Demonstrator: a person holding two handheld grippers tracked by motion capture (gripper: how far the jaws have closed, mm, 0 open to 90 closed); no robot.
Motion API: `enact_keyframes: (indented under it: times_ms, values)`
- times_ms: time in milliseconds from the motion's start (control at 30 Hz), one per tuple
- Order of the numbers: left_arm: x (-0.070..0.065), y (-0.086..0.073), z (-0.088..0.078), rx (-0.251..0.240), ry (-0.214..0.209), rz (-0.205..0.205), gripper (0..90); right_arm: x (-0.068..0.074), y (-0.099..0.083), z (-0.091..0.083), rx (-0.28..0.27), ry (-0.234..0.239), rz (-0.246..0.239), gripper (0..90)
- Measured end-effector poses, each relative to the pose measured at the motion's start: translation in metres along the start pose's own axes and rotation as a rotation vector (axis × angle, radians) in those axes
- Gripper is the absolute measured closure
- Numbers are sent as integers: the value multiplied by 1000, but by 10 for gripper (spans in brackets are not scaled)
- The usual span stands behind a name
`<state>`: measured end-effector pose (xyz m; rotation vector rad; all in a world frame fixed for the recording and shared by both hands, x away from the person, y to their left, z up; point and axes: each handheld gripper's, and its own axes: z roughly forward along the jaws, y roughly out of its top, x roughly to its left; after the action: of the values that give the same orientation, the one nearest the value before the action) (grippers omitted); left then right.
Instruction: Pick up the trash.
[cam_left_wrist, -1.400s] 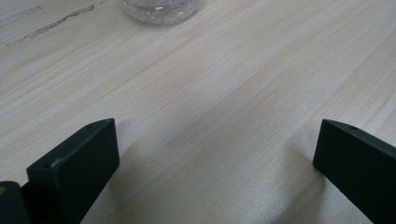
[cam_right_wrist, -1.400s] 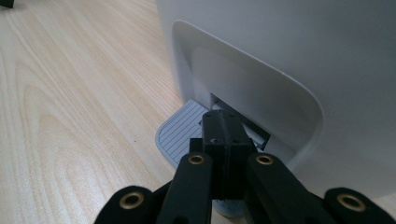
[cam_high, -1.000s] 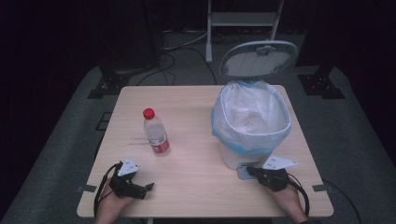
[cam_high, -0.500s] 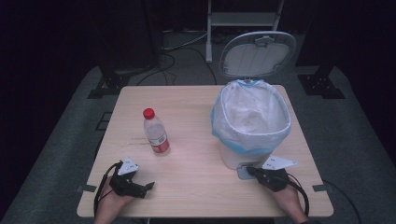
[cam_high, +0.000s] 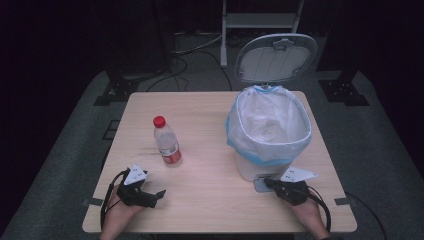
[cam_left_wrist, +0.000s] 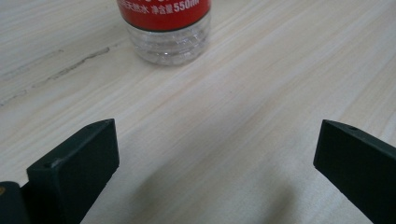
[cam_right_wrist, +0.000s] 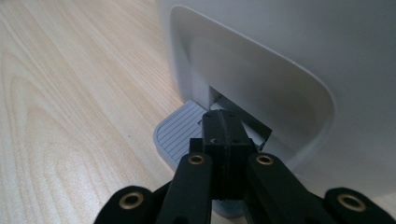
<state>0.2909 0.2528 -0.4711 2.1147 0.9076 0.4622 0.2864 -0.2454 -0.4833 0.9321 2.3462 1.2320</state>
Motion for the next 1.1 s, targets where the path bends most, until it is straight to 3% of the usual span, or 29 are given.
enact_keyframes:
  times_ms: [100,733,1100]
  values:
    - [3,1,-1,-14,-2,-13,0,0,0,0,2,-1,1,899]
    - [16,23,6,-68,15,17,0,1,0,0,2,-3,-1,899]
    - [22,36,13,-117,9,4,0,0,0,0,2,-2,1,898]
